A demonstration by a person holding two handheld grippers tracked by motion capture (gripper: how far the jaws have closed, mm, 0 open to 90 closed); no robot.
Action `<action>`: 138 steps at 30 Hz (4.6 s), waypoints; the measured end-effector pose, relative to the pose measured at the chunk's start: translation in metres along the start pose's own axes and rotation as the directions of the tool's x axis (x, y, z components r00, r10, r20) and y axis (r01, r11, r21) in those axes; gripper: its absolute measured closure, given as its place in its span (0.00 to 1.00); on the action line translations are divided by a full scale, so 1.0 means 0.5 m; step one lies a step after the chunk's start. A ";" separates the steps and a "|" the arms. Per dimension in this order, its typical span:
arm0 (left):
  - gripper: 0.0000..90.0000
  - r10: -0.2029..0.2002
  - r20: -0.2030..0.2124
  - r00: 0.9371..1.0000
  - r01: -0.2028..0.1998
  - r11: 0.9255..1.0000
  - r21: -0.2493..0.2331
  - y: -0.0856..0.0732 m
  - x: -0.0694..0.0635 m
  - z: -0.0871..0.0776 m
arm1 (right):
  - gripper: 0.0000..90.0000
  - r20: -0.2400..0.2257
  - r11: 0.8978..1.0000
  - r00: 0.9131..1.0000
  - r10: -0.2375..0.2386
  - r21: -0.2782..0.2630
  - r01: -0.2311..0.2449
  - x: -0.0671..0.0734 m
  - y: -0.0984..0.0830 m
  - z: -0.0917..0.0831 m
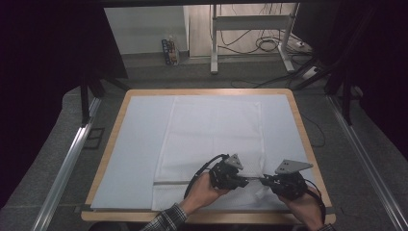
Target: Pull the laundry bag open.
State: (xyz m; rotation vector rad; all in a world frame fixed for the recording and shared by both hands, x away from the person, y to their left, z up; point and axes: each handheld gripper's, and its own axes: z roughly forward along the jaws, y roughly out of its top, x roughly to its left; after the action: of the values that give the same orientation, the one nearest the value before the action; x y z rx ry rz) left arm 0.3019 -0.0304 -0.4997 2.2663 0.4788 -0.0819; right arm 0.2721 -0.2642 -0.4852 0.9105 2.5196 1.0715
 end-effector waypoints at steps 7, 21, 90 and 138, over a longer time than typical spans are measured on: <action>0.97 0.012 -0.009 1.000 -0.012 1.000 0.019 -0.008 0.000 -0.010 | 0.91 0.003 1.000 1.000 0.006 0.014 -0.006 0.000 -0.001 0.003; 0.97 0.016 -0.029 0.999 -0.015 0.999 0.029 -0.029 0.003 -0.028 | 0.91 0.021 0.999 1.000 0.020 0.038 -0.021 -0.006 -0.007 0.003; 0.97 -0.113 -0.057 0.992 0.112 0.994 -0.020 -0.143 0.026 -0.146 | 0.91 0.051 0.996 0.998 0.048 0.068 -0.051 -0.020 -0.019 0.007; 0.97 -0.204 -0.100 0.974 0.200 0.979 -0.045 -0.217 0.037 -0.217 | 0.91 0.055 0.996 0.997 0.057 0.069 -0.061 -0.029 -0.025 0.005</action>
State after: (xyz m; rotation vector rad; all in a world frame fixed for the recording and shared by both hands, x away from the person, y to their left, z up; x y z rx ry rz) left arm 0.2690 0.1206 -0.5068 2.1894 0.7602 -0.0577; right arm 0.2787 -0.2790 -0.4960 1.0244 2.5159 0.9679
